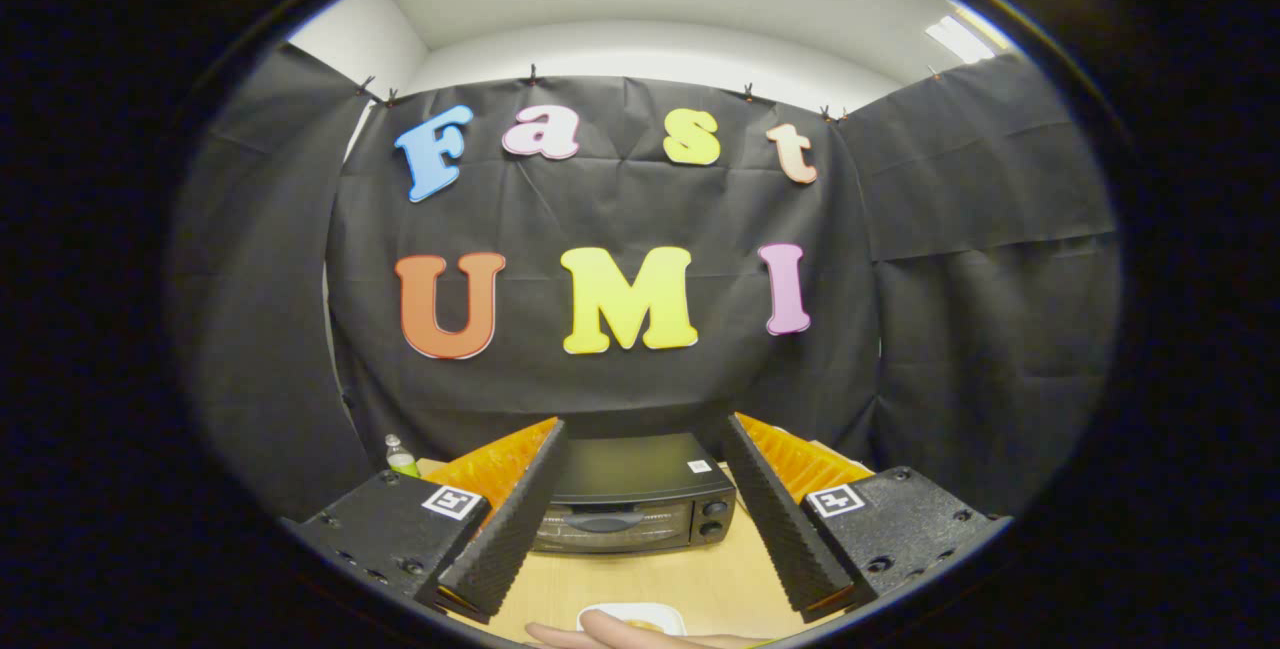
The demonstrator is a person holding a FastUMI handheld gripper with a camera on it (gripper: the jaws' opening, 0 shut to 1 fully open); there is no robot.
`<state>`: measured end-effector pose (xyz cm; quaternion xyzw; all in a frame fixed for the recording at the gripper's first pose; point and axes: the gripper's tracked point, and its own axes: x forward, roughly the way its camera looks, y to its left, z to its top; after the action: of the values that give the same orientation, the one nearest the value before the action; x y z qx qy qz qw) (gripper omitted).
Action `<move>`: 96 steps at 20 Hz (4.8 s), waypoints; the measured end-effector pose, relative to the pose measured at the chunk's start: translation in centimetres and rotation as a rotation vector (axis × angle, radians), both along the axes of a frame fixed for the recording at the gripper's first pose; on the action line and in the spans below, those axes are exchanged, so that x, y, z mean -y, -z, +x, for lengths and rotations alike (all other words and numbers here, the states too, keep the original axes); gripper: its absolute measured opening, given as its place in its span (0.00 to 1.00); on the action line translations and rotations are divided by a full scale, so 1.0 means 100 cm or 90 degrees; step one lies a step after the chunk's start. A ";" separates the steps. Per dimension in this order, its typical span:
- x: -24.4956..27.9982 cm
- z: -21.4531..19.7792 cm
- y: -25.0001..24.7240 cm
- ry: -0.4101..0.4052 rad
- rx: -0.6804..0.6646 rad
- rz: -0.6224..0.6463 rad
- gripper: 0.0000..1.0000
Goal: Open the toaster oven, put the food inside, and close the toaster oven door.
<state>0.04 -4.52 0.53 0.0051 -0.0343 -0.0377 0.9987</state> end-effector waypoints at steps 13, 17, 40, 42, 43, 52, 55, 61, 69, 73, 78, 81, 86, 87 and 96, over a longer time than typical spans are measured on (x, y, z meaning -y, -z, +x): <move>-0.018 0.027 0.018 -0.046 0.016 -0.064 1.00; -0.024 0.050 0.033 -0.052 0.014 -0.065 1.00; -0.043 0.216 0.214 -0.064 -0.223 -0.086 1.00; -0.040 0.222 0.222 -0.050 -0.231 -0.075 1.00; -0.043 0.223 0.229 -0.057 -0.240 -0.075 1.00; -0.042 0.220 0.234 -0.087 -0.245 -0.022 1.00; -0.041 0.209 0.237 -0.095 -0.254 -0.032 1.00; -0.038 0.173 0.254 -0.108 -0.288 -0.037 1.00; -0.032 0.123 0.298 -0.110 -0.300 -0.067 1.00; -0.028 0.107 0.322 -0.120 -0.331 -0.098 1.00; -0.026 0.098 0.347 -0.120 -0.353 -0.121 1.00; -0.024 0.093 0.369 -0.123 -0.394 -0.103 1.00; -0.023 0.090 0.378 -0.129 -0.417 -0.099 1.00; -0.024 0.090 0.375 -0.131 -0.403 -0.095 1.00; -0.014 0.033 0.320 -0.131 -0.243 -0.099 1.00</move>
<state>3.31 -3.11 -31.48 -0.0754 0.1528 0.0664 0.9831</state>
